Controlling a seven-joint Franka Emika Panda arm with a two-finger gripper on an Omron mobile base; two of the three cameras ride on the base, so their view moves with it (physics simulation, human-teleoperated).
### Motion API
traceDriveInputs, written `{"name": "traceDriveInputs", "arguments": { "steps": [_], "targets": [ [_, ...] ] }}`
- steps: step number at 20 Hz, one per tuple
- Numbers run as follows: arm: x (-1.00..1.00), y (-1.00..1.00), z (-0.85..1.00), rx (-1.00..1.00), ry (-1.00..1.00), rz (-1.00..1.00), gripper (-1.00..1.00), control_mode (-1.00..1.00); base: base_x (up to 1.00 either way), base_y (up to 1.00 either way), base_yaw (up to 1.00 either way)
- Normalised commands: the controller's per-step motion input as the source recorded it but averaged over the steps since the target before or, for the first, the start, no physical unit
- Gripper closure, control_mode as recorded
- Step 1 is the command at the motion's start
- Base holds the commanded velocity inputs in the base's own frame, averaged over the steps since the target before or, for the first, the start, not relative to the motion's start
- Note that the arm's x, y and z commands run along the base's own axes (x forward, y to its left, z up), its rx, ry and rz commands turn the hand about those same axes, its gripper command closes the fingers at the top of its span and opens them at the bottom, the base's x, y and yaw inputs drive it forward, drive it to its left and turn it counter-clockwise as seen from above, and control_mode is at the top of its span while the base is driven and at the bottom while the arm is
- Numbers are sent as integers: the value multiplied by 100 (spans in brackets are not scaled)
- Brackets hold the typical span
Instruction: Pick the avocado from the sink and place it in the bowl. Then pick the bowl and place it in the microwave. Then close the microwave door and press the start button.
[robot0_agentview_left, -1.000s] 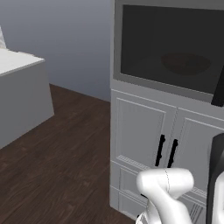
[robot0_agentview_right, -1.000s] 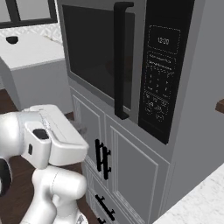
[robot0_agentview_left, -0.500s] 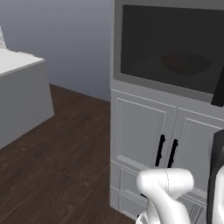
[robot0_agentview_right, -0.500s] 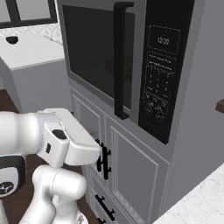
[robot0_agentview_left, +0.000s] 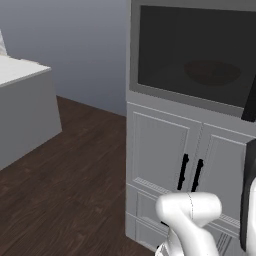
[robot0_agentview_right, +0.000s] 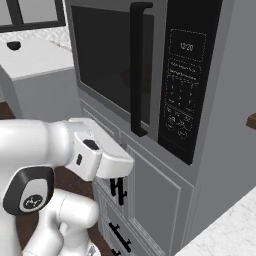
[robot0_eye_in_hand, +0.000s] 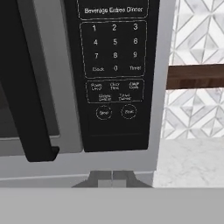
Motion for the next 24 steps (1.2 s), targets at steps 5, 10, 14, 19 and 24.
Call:
{"name": "traceDriveInputs", "arguments": {
  "steps": [5,10,14,19,24],
  "targets": [
    [28,-27,0,4,0,2,100,-100,0,0,0],
    [41,-17,0,2,0,0,100,-100,0,0,0],
    [6,-49,0,8,-3,1,100,-100,0,0,0],
    [6,-43,0,7,-7,0,100,-100,0,0,0],
    [4,-27,-2,3,-5,0,100,-100,0,0,0]
  ]
}}
